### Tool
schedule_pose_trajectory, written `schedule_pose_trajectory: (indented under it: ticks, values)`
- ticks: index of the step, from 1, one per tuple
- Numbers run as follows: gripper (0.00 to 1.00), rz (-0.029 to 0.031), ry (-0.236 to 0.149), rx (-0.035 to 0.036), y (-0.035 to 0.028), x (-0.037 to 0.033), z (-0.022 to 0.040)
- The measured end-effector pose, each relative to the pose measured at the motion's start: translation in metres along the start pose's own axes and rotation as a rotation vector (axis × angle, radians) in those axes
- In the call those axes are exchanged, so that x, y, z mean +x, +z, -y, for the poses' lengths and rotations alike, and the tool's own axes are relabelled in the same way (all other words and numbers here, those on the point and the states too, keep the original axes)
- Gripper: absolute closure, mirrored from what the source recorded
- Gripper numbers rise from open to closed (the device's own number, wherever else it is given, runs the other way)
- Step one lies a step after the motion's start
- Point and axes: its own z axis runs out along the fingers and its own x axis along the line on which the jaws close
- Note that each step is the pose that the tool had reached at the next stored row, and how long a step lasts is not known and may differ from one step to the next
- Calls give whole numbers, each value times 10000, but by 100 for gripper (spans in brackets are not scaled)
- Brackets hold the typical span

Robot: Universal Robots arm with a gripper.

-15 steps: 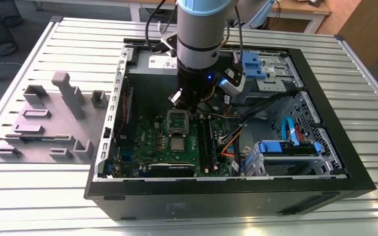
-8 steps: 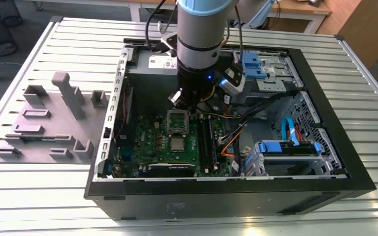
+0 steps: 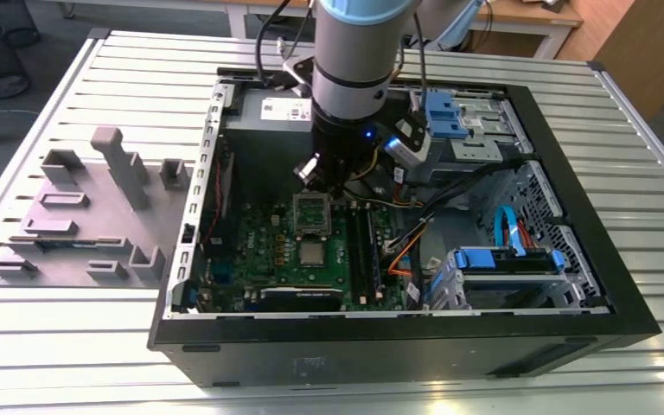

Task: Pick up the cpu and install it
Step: 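Close the cpu cover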

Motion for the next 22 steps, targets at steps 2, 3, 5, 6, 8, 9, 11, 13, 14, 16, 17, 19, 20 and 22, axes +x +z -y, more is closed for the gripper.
schedule_pose_trajectory:
  ticks: [2, 3, 5, 6, 8, 9, 11, 13, 14, 16, 17, 19, 20, 22]
  values:
    - [89, -51, 5, -38, -7, -2, 1]
    - [89, -81, 8, -62, -11, -4, 1]
    - [89, -143, 13, -111, -21, -6, 2]
    - [89, -176, 16, -137, -26, -8, 3]
    - [89, -251, 24, -194, -37, -11, 5]
    - [89, -285, 27, -222, -41, -13, 6]
    - [89, -354, 34, -275, -50, -16, 8]
    - [89, -414, 42, -321, -56, -19, 11]
    - [89, -440, 43, -342, -58, -22, 13]
    - [89, -488, 46, -379, -61, -28, 16]
    - [89, -506, 48, -393, -62, -30, 17]
    - [89, -522, 49, -407, -62, -32, 19]
    - [89, -529, 51, -412, -61, -33, 20]
    - [89, -536, 52, -417, -62, -34, 21]
